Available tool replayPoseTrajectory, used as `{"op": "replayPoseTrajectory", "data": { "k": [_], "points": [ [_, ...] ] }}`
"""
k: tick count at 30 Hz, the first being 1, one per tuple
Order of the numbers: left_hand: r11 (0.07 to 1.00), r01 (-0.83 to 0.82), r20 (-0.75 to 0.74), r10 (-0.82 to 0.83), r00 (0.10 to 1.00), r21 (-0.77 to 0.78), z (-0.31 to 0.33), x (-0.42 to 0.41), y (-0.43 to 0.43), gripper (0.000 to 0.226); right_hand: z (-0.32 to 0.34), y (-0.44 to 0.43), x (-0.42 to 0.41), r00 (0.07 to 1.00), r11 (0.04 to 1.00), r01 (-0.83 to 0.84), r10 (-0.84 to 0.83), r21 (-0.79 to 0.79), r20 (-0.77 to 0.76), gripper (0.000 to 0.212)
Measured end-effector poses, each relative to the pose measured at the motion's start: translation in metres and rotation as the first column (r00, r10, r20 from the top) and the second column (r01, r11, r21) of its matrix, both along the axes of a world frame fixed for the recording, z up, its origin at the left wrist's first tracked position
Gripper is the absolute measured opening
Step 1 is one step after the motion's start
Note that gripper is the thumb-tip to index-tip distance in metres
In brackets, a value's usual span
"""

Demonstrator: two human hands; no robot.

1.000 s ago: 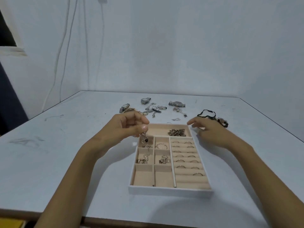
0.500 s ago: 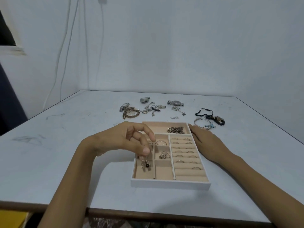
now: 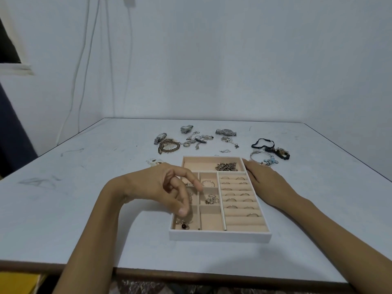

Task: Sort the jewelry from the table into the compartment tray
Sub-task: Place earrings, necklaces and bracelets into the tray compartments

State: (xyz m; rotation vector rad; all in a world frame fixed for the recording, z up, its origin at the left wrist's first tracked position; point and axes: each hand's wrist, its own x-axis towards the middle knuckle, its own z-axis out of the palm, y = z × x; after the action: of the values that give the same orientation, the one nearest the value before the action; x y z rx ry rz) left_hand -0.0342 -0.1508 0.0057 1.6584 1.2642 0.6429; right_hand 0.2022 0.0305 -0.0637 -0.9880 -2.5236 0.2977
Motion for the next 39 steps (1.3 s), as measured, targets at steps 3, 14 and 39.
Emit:
{"op": "replayPoseTrajectory", "data": {
  "k": [3,14,39],
  "points": [
    [1.0,0.015,0.011,-0.015,1.0,0.006,-0.003,-0.001,0.003,0.044,-0.002,0.001,0.0,1.0,1.0,0.002,-0.001,0.007,-0.004,0.029],
    [0.807,-0.536,0.083,0.534,0.841,0.247,-0.023,-0.022,0.025,0.02,-0.003,0.003,-0.001,1.0,1.0,-0.005,0.005,0.026,-0.017,0.029],
    [0.639,-0.536,-0.274,0.746,0.606,0.552,-0.065,-0.051,0.055,0.035,0.065,0.081,-0.033,0.84,0.836,0.542,-0.533,-0.088,0.103,0.028]
  ]
}}
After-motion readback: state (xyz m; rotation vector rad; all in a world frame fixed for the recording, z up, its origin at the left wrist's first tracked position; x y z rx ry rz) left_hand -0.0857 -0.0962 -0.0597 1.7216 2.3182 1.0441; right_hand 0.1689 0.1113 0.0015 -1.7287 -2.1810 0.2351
